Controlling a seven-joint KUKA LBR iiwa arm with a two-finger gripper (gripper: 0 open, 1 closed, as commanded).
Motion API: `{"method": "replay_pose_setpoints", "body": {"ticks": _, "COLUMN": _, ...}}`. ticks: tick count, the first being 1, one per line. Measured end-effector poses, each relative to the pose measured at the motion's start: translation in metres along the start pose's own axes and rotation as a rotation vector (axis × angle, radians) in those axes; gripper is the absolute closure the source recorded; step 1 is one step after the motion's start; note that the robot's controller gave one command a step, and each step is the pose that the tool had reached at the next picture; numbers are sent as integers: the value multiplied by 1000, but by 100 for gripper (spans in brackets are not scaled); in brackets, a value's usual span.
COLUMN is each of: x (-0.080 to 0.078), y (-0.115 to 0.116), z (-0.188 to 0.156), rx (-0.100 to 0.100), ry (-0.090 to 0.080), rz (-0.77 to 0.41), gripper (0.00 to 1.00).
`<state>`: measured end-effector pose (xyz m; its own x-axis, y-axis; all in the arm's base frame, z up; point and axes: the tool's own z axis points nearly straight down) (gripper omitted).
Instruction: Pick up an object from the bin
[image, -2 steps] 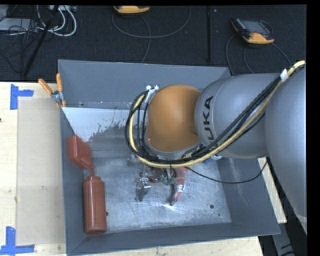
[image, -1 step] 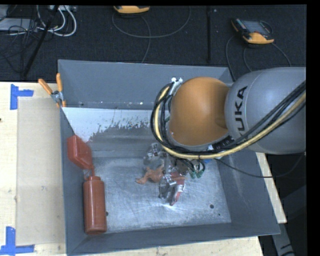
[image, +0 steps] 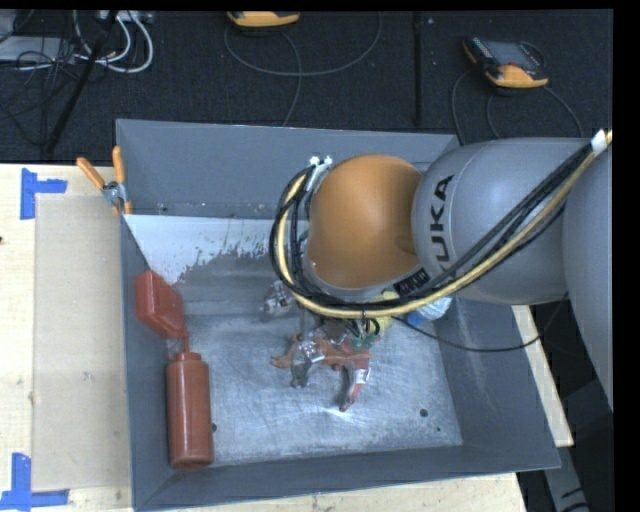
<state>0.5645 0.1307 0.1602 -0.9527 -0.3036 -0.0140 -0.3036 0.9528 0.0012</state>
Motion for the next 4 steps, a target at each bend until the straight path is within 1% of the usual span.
{"method": "replay_pose_setpoints", "body": {"ticks": 1, "x": 11, "y": -16, "z": 30, "rx": -3, "ry": 15, "rz": -56, "gripper": 0}}
{"method": "replay_pose_setpoints", "body": {"ticks": 2, "x": 11, "y": -16, "z": 30, "rx": -3, "ry": 15, "rz": -56, "gripper": 0}}
{"method": "replay_pose_setpoints", "body": {"ticks": 3, "x": -5, "y": -79, "z": 41, "rx": 2, "ry": 13, "rz": -86, "gripper": 0}}
{"method": "replay_pose_setpoints", "body": {"ticks": 4, "x": 9, "y": -56, "z": 57, "rx": 0, "ry": 14, "rz": -54, "gripper": 0}}
